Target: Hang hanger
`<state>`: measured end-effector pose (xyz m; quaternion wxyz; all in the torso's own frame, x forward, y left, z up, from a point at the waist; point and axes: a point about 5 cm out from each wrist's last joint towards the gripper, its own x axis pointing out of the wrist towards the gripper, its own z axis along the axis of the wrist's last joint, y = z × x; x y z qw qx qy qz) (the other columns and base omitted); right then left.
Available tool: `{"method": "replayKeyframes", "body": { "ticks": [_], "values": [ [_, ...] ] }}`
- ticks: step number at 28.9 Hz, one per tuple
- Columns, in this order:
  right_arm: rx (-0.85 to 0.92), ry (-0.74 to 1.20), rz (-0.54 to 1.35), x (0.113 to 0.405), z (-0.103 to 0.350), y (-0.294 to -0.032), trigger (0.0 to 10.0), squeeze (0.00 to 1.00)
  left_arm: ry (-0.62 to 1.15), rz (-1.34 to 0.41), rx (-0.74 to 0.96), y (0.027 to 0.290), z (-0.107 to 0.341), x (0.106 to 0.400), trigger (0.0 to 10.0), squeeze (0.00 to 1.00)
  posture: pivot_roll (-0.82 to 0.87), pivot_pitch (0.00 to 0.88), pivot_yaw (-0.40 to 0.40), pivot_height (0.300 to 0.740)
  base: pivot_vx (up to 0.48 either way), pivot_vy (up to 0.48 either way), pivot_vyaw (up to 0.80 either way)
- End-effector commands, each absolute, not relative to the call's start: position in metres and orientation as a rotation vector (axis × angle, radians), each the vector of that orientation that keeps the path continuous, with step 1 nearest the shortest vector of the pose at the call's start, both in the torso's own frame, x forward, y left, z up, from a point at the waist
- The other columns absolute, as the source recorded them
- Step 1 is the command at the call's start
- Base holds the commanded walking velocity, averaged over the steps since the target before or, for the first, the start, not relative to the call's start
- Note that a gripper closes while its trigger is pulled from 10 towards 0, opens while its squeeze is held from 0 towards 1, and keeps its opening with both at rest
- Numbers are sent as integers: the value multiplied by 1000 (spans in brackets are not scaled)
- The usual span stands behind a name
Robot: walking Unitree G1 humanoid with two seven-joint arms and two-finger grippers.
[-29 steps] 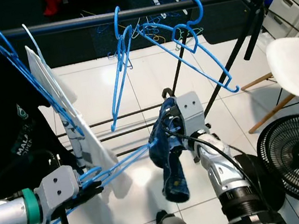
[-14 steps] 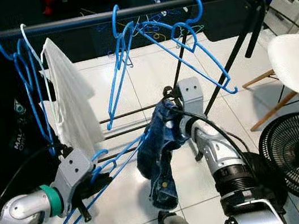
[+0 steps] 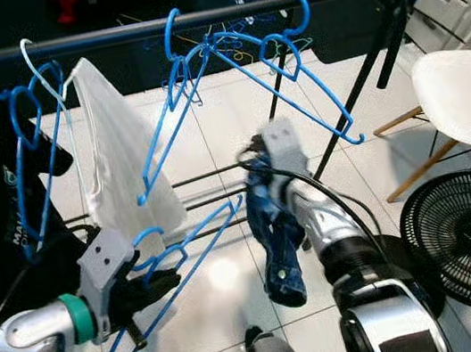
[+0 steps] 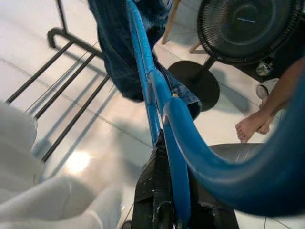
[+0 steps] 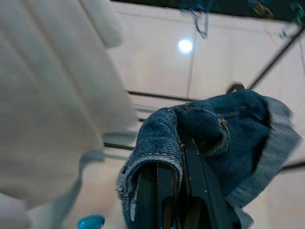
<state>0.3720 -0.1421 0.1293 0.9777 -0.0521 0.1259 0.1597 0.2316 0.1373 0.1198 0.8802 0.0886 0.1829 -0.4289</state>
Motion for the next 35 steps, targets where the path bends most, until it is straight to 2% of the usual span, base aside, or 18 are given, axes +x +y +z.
{"method": "replayKeyframes", "body": {
  "ticks": [1, 4, 9, 14, 21, 35],
  "values": [
    [-107, 263, 333, 371, 125, -141, 0, 0, 399, -888, 163, 138, 117, 228, 10000, 0, 16, 146, -19, 733, 0, 0, 0],
    [-127, 257, 399, 374, 128, -129, 0, 0, 396, -865, 82, 141, 121, 217, 10000, 0, 58, 160, -67, 733, 0, 0, 0],
    [-140, 254, 466, 375, 129, -117, 0, 0, 398, -835, 26, 141, 124, 203, 10000, 0, 90, 165, -94, 733, 0, 0, 0],
    [-151, 264, 492, 375, 125, -111, 0, 0, 411, -799, 73, 147, 121, 195, 10000, 0, 121, 170, -110, 733, 0, 0, 0],
    [-159, 262, 518, 376, 125, -102, 0, 0, 417, -754, 72, 156, 124, 183, 10000, 0, 139, 172, -115, 733, 0, 0, 0],
    [-139, 207, 564, 384, 141, -85, 0, 0, 442, -765, 50, 144, 127, 186, 10000, 0, 132, 144, -82, 733, 0, 0, 0]
  ]
}}
